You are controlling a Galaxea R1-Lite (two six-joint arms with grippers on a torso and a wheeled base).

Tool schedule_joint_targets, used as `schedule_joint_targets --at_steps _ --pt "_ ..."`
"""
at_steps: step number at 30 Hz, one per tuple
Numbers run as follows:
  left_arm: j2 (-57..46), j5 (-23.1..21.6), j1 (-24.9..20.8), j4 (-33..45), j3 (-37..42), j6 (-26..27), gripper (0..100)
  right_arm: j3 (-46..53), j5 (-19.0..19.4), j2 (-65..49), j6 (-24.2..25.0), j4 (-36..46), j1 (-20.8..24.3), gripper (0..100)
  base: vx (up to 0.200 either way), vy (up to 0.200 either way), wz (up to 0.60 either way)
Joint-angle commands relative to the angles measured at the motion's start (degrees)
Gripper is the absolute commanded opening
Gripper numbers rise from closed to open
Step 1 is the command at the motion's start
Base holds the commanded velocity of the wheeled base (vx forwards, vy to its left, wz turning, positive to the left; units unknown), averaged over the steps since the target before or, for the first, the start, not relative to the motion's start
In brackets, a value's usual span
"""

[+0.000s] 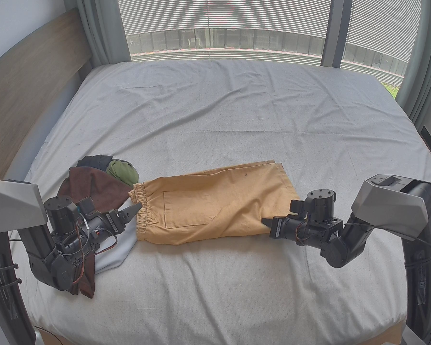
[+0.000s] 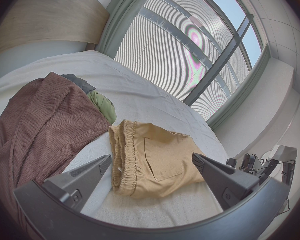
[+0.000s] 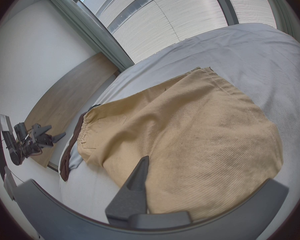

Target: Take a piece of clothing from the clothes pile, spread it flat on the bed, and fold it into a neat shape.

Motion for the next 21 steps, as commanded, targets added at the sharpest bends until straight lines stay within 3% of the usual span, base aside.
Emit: schedule_joint_targets --at_steps 1,21 --pt "-0.30 0.07 0.00 -0.01 0.01 -0.03 100 4.24 0.03 -3.35 -1.66 1.28 -1.15 0 0.000 0.000 0.00" --pt "-0.47 -0.02 0.00 -0.01 0.10 0.06 100 22.88 -0.23 -9.42 -5.44 1.54 -1.41 0 0.000 0.000 0.00"
